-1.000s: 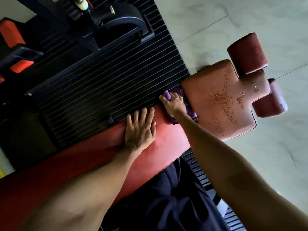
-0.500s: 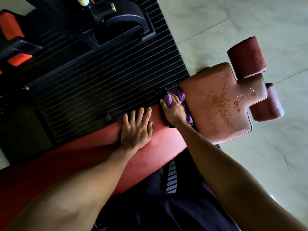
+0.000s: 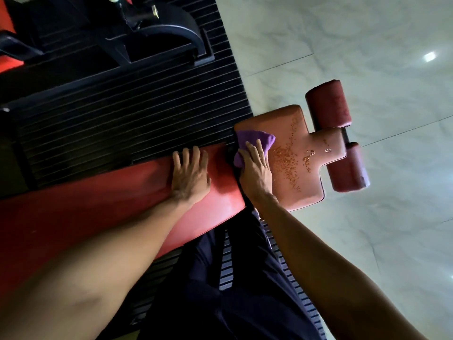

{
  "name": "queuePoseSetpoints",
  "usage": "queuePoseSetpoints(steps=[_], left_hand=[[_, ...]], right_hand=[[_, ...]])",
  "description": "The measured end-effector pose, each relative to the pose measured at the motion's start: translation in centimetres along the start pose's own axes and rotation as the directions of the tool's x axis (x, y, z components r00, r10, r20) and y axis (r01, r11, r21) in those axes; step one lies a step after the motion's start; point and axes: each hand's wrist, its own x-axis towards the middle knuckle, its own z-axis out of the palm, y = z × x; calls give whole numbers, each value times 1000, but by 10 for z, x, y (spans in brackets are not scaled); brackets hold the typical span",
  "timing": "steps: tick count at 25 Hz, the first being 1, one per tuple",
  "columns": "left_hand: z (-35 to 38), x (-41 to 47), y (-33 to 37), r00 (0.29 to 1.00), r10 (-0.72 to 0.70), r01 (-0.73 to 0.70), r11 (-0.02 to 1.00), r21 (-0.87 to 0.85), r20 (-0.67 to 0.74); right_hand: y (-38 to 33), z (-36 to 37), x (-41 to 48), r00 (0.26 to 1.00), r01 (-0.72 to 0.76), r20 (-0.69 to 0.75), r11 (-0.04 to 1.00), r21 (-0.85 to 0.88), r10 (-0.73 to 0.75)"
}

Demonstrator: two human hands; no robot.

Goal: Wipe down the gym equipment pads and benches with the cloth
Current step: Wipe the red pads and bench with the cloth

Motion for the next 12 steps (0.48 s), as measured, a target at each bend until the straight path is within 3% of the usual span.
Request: queuePoseSetpoints(steps=[4, 12], left_hand=[[15, 43, 42, 993, 92, -94, 995, 28, 67], [41, 74, 64, 1000, 28, -29, 991, 129, 7]], right_hand=[[56, 20, -18, 967, 10, 246, 949, -314, 72], [69, 47, 35, 968, 220, 206, 885, -410, -145]])
